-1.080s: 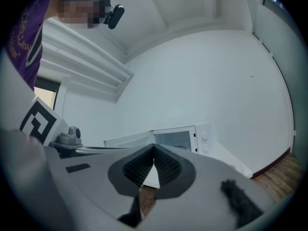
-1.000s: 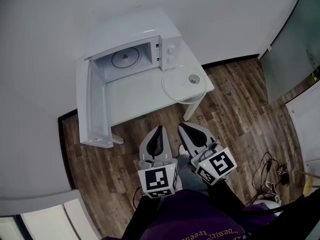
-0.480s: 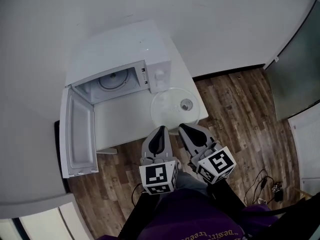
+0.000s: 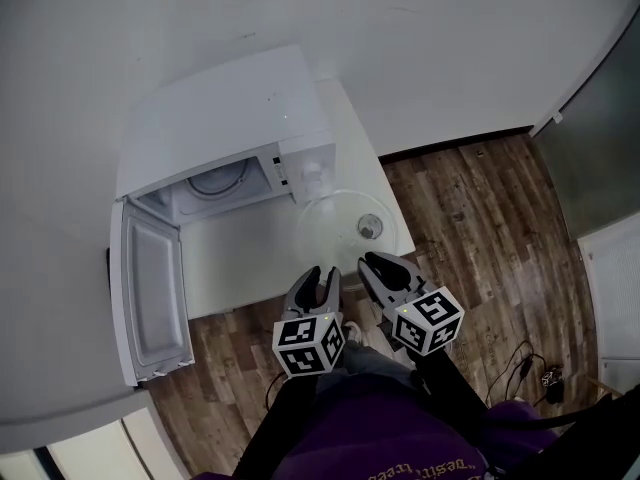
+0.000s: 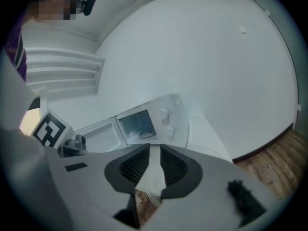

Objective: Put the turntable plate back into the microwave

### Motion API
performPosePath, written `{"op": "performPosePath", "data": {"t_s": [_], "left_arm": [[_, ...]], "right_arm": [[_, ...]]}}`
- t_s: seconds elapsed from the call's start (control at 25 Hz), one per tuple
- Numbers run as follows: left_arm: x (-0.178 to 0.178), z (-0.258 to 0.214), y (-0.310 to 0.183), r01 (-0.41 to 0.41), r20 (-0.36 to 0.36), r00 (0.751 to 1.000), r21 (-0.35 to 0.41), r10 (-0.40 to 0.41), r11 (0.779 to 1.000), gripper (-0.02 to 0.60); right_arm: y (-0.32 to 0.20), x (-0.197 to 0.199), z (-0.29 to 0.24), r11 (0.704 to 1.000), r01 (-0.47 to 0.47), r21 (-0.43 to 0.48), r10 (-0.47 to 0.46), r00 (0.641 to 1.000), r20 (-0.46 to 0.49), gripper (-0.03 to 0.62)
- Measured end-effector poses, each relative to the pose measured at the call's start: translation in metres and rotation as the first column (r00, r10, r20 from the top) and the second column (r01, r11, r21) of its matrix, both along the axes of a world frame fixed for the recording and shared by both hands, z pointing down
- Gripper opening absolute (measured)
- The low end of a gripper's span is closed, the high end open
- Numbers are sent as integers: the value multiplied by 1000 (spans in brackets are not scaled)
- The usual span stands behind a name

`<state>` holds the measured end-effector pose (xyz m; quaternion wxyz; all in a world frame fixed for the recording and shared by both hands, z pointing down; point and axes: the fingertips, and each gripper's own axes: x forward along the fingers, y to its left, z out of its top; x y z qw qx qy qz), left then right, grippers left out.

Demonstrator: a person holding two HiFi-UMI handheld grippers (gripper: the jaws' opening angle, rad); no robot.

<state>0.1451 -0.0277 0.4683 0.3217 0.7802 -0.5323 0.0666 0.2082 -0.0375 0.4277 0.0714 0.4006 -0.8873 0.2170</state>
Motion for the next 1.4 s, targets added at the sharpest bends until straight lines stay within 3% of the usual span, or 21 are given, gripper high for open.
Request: {"op": "performPosePath", "data": {"t_s": [0.12,0.2,0.44,0.6,0.8,1.08,1.24,1.4], "left_arm": [[-5,30,3,29,-135,990,-132,-47,991,197],[-7,50,8,49,-182,979,-204,-87,978,233],[-8,104,28,75,-274,942,-392,-194,917,281],[1,122,31,58,-278,941,-430,-193,901,284],[13,138,24,77,-287,929,-465,-232,882,284],[41,150,14,8,-371,901,-504,-225,864,284],[49,152,12,-14,-409,882,-518,-234,855,277],[57,147,9,-43,-461,860,-497,-221,867,205]], "right_arm": [[-7,18,25,992,-55,-117,61,997,50,113],[-10,36,45,975,-109,-196,125,989,76,146],[-2,82,99,879,-255,-403,318,943,98,188],[7,98,132,784,-306,-540,419,903,97,201],[10,84,157,722,-251,-644,443,883,152,202],[11,69,176,670,-182,-720,476,849,229,202],[8,63,178,664,-141,-735,478,835,272,202],[7,53,179,662,-99,-743,454,841,293,201]]}}
